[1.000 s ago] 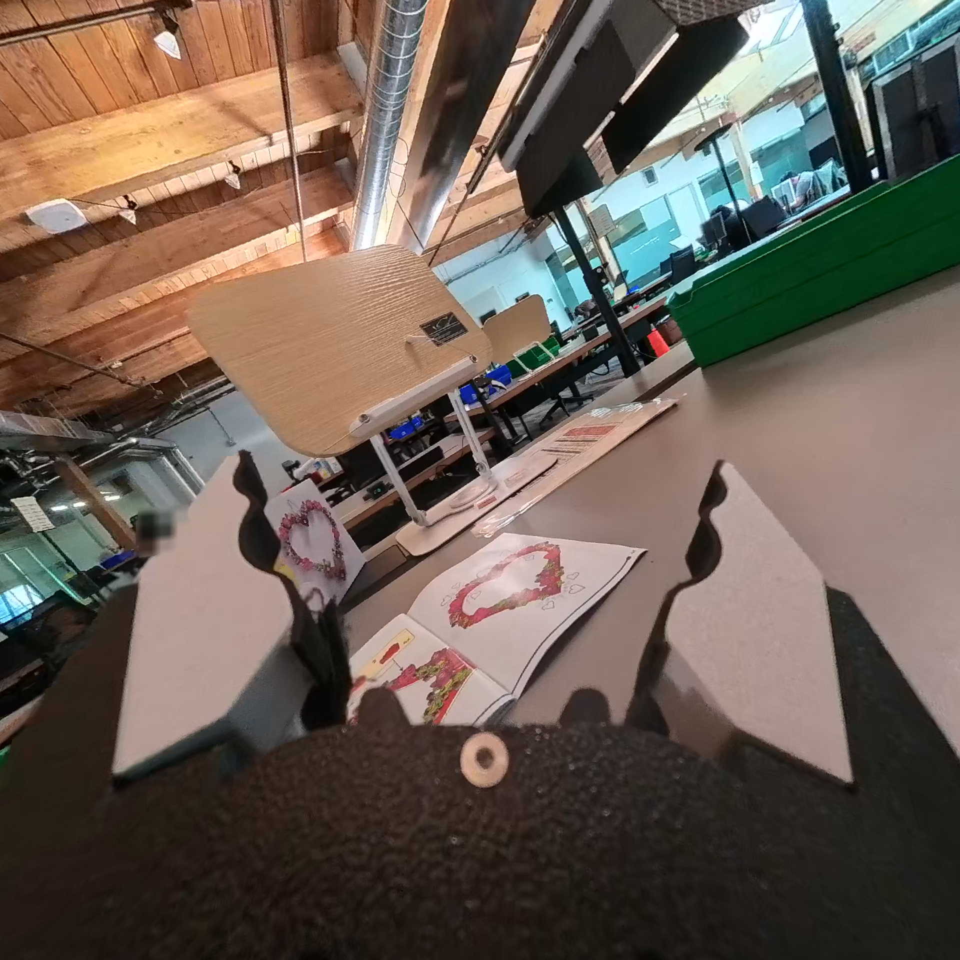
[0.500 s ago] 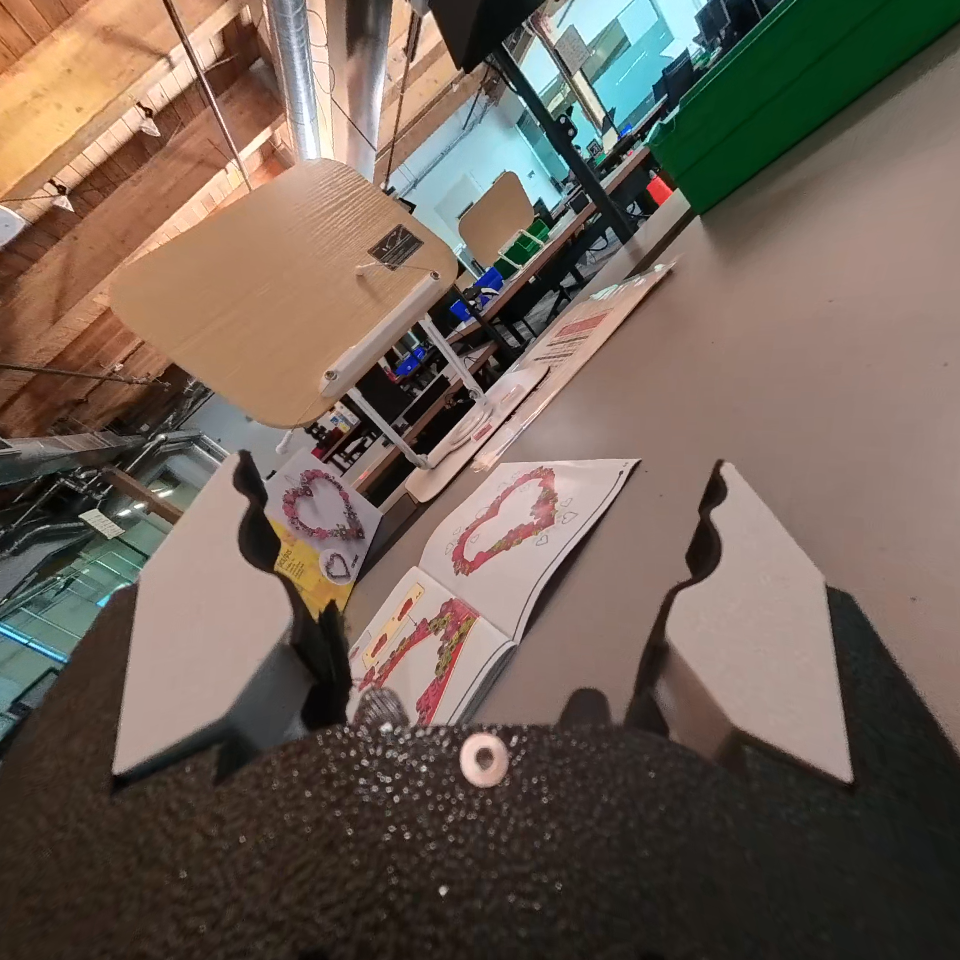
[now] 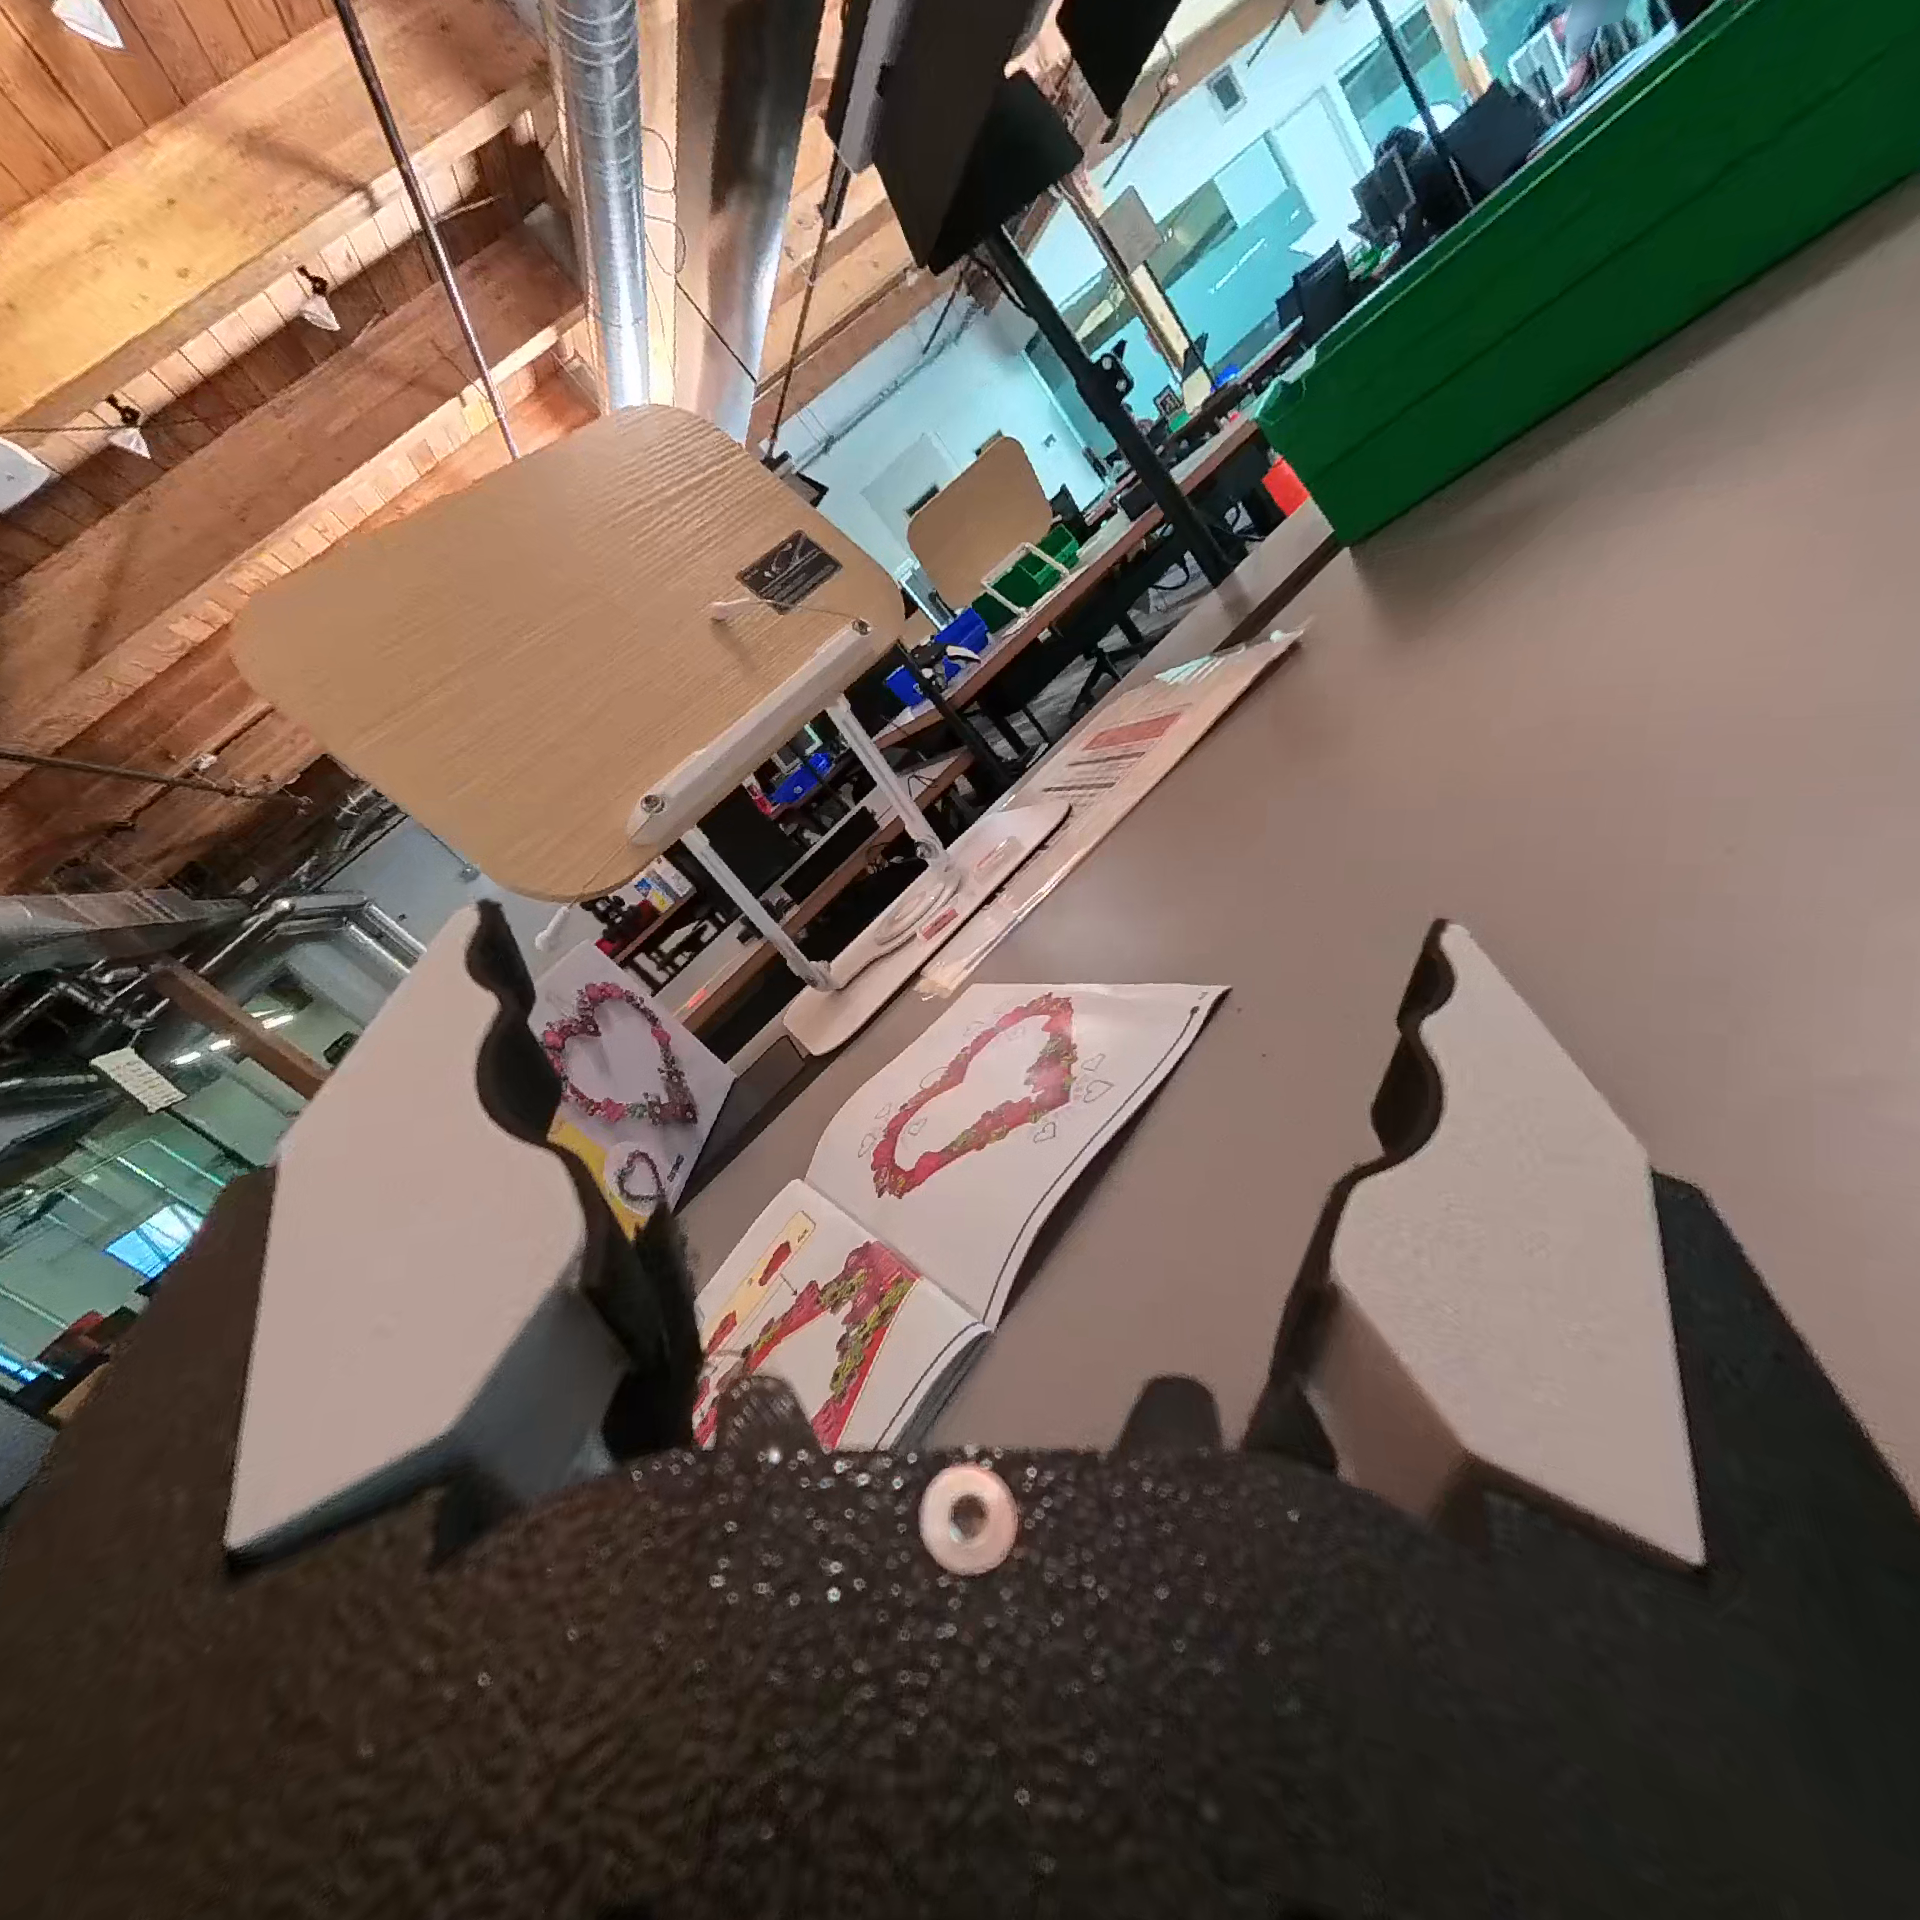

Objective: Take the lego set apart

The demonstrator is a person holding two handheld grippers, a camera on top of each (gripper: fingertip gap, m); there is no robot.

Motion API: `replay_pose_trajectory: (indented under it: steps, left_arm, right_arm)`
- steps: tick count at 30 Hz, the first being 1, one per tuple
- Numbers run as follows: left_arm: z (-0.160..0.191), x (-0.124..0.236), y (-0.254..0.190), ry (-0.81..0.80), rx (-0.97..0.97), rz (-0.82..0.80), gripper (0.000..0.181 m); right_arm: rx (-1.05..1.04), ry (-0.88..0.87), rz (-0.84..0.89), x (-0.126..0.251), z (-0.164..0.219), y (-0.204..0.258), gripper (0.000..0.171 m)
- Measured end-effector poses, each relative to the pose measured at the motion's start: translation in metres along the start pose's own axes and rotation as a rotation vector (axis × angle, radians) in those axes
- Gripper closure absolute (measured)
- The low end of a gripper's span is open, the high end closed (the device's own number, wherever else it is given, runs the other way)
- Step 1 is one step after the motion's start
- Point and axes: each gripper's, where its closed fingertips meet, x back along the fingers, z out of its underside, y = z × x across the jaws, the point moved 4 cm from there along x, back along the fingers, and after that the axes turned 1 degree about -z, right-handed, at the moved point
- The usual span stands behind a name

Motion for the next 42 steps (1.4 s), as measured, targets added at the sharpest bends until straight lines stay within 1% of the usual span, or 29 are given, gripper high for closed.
replay_pose_trajectory:
  steps: [3, 5, 8, 9, 10, 12, 13, 14, 15, 16, 17, 19, 21, 24, 26, 27, 29, 32, 33, 34, 36, 37, 39, 40, 41, 42]
  left_arm:
    - [0.009, -0.006, -0.001, 0.047, -0.01, 0.009, 0.024]
    - [0.011, -0.009, -0.009, 0.07, -0.032, 0.046, 0.024]
    - [0.003, -0.008, -0.019, 0.024, -0.121, 0.073, 0.024]
    - [0.001, -0.008, -0.02, 0.013, -0.137, 0.076, 0.024]
    - [0.0, -0.008, -0.021, 0.012, -0.143, 0.079, 0.024]
    - [0.0, -0.008, -0.019, 0.008, -0.137, 0.072, 0.024]
    - [0.001, -0.009, -0.018, 0.008, -0.129, 0.068, 0.024]
    - [0.002, -0.009, -0.017, 0.012, -0.117, 0.068, 0.024]
    - [0.003, -0.01, -0.016, 0.017, -0.111, 0.063, 0.024]
    - [0.002, -0.01, -0.013, 0.01, -0.122, 0.041, 0.024]
    - [-0.001, -0.009, -0.009, -0.014, -0.146, 0.009, 0.023]
    - [-0.008, -0.008, -0.005, -0.072, -0.174, -0.022, 0.024]
    - [-0.009, -0.008, -0.002, -0.083, -0.148, -0.019, 0.024]
    - [-0.005, -0.008, 0.011, -0.079, -0.026, -0.045, 0.024]
    - [-0.006, -0.002, 0.024, -0.065, 0.097, -0.077, 0.025]
    - [-0.006, 0.003, 0.026, -0.058, 0.152, -0.044, 0.033]
    - [-0.007, 0.01, 0.038, -0.075, 0.266, -0.056, 0.036]
    - [-0.008, 0.013, 0.051, -0.123, 0.421, -0.096, 0.03]
    - [-0.011, 0.014, 0.051, -0.147, 0.476, -0.079, 0.028]
    - [-0.013, 0.014, 0.051, -0.169, 0.502, -0.072, 0.028]
    - [-0.011, 0.012, 0.054, -0.181, 0.574, -0.095, 0.026]
    - [-0.013, 0.011, 0.053, -0.201, 0.626, -0.073, 0.024]
    - [-0.012, 0.011, 0.052, -0.203, 0.662, -0.053, 0.025]
    - [-0.014, 0.014, 0.053, -0.234, 0.69, -0.042, 0.027]
    - [-0.021, 0.02, 0.055, -0.301, 0.726, -0.014, 0.032]
    - [-0.028, 0.027, 0.06, -0.376, 0.757, -0.004, 0.032]
  right_arm:
    - [0.005, -0.056, -0.007, 0.003, -0.009, 0.002, 0.05]
    - [-0.011, -0.09, 0.002, 0.005, -0.013, -0.001, 0.05]
    - [-0.05, -0.15, 0.049, 0.016, -0.021, -0.009, 0.05]
    - [-0.056, -0.181, 0.085, 0.026, -0.027, -0.015, 0.05]
    - [-0.054, -0.219, 0.134, 0.041, -0.034, -0.02, 0.054]
    - [-0.059, -0.294, 0.224, 0.087, -0.044, -0.022, 0.067]
    - [-0.077, -0.293, 0.232, 0.111, -0.042, -0.014, 0.071]
    - [-0.099, -0.247, 0.189, 0.134, -0.035, 0.004, 0.075]
    - [-0.13, -0.171, 0.115, 0.156, -0.023, 0.031, 0.086]
    - [-0.169, -0.099, 0.054, 0.176, -0.009, 0.062, 0.091]
    - [-0.206, -0.041, 0.007, 0.195, 0.008, 0.099, 0.093]
    - [-0.289, 0.099, -0.108, 0.219, 0.054, 0.187, 0.096]
    - [-0.336, 0.264, -0.242, 0.229, 0.108, 0.281, 0.099]
    - [-0.418, 0.475, -0.443, 0.23, 0.193, 0.404, 0.101]
    - [-0.52, 0.609, -0.567, 0.232, 0.251, 0.474, 0.106]
    - [-0.557, 0.68, -0.629, 0.235, 0.28, 0.506, 0.109]
    - [-0.575, 0.8, -0.723, 0.246, 0.335, 0.561, 0.116]
    - [-0.51, 0.946, -0.862, 0.267, 0.403, 0.62, 0.127]
    - [-0.483, 0.963, -0.901, 0.271, 0.418, 0.633, 0.127]
    - [-0.458, 0.964, -0.936, 0.273, 0.431, 0.644, 0.132]
    - [-0.429, 0.945, -1.017, 0.274, 0.449, 0.664, 0.14]
    - [-0.428, 0.919, -1.059, 0.274, 0.454, 0.673, 0.144]
    - [-0.443, 0.871, -1.124, 0.275, 0.462, 0.688, 0.144]
    - [-0.444, 0.858, -1.145, 0.276, 0.466, 0.695, 0.143]
    - [-0.435, 0.846, -1.159, 0.277, 0.47, 0.7, 0.142]
    - [-0.418, 0.84, -1.173, 0.278, 0.474, 0.705, 0.141]
